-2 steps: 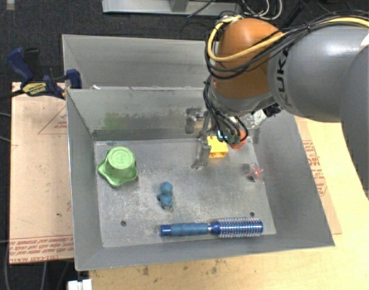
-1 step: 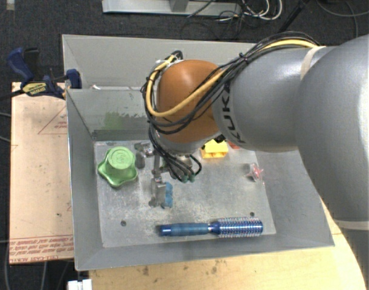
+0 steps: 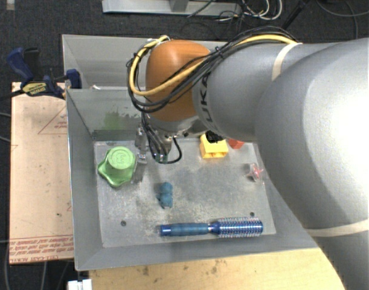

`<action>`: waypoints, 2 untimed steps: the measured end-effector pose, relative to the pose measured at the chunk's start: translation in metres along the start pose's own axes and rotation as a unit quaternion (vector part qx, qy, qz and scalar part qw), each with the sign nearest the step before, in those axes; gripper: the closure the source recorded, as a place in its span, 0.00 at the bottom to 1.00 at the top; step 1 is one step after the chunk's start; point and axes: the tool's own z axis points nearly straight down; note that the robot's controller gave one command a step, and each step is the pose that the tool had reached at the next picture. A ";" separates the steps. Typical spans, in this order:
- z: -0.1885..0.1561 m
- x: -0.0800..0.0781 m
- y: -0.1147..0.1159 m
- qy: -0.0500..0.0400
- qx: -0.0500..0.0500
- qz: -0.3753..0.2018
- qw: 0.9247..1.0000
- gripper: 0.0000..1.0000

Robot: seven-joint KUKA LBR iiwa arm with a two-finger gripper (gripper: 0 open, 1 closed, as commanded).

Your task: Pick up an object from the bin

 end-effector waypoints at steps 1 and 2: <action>0.069 -0.010 0.036 0.001 0.001 0.107 0.994 0.00; 0.063 -0.012 0.037 -0.002 -0.002 0.107 0.994 1.00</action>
Offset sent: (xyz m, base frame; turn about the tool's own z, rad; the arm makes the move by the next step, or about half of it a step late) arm 0.0166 0.0320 -0.0691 0.2185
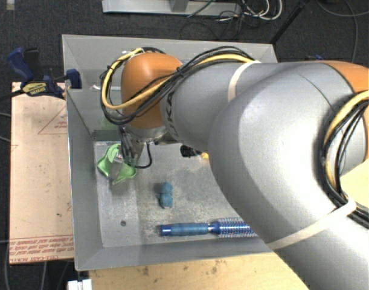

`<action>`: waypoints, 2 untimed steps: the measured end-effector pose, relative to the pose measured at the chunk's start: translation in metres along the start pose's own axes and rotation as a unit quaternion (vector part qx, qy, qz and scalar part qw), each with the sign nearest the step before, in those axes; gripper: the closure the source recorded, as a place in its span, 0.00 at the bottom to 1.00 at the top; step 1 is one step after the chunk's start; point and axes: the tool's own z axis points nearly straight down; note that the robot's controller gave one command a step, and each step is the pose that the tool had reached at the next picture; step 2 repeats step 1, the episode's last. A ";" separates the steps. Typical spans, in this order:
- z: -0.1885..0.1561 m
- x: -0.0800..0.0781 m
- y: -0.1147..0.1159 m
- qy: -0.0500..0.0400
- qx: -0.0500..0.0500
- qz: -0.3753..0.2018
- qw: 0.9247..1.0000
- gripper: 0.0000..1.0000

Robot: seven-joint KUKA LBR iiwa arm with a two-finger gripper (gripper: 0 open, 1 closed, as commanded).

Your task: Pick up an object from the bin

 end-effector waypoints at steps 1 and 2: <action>-0.172 0.004 -0.015 0.000 0.000 0.005 1.000 1.00; -0.172 0.004 -0.015 0.000 0.000 0.005 1.000 1.00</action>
Offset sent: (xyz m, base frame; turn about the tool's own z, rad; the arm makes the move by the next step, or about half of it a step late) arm -0.0138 -0.0135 0.1666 0.0119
